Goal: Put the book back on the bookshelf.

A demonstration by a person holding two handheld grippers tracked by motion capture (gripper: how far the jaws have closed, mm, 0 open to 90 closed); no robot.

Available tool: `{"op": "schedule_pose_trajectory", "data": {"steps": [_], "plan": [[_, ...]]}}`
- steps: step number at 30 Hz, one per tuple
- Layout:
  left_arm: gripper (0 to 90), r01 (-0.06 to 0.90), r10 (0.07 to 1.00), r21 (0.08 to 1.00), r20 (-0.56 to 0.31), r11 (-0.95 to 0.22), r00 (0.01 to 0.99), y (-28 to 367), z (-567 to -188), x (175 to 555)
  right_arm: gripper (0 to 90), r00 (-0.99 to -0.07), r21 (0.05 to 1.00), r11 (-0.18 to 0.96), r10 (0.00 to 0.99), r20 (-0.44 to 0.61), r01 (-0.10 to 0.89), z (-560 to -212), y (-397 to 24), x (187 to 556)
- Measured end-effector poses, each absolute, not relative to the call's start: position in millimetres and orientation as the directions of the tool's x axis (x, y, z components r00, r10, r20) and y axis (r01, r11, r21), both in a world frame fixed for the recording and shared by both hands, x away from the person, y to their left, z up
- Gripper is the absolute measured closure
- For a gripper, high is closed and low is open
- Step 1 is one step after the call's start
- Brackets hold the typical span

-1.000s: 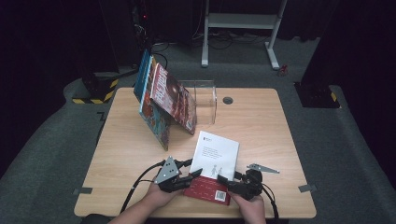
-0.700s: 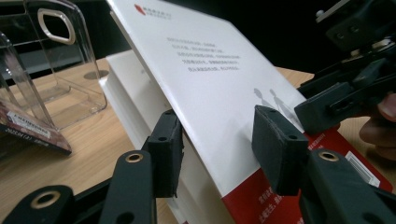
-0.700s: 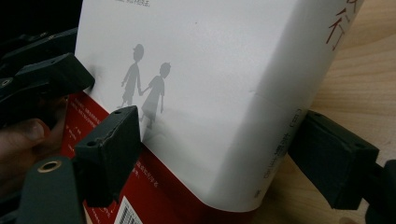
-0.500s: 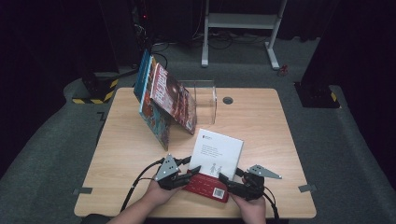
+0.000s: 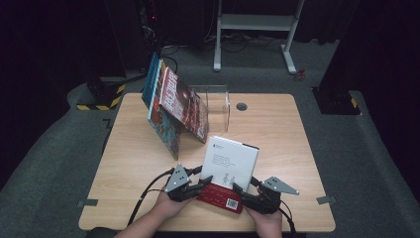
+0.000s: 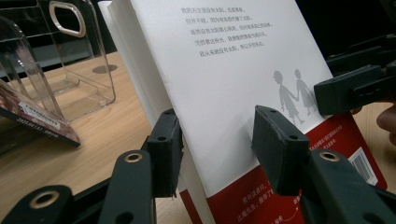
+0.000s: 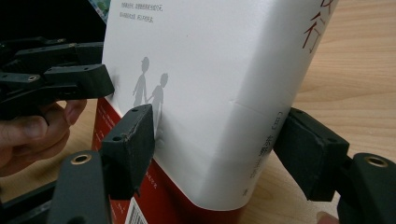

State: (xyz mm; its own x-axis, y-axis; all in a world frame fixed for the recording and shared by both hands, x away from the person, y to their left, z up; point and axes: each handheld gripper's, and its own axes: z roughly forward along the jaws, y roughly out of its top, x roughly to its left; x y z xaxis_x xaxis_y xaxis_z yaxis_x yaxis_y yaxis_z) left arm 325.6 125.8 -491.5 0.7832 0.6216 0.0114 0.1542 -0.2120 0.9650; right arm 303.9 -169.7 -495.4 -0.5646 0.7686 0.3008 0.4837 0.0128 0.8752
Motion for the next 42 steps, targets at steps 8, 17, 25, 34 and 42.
{"op": "schedule_pose_trajectory", "data": {"steps": [8,17,25,34,42], "plan": [[53.4,0.121,0.639,0.968,0.050,-0.221,0.768,123,-491,323,33.4,-0.572,0.907,0.023,0.783,0.245,0.421,-492,-169,299],[53.6,0.115,0.656,0.971,0.052,-0.209,0.753,122,-492,318,35.2,-0.578,0.923,0.032,0.788,0.213,0.384,-490,-168,296],[53.9,0.138,0.668,0.974,0.019,-0.181,0.744,123,-494,315,35.9,-0.584,0.931,0.038,0.788,0.196,0.363,-490,-167,293],[53.3,0.167,0.684,0.971,-0.005,-0.171,0.730,122,-493,314,35.9,-0.592,0.939,0.043,0.786,0.179,0.342,-491,-167,293],[49.2,0.122,0.719,0.963,0.094,-0.242,0.689,117,-489,307,37.5,-0.606,0.945,0.037,0.775,0.177,0.324,-492,-168,291]]}}
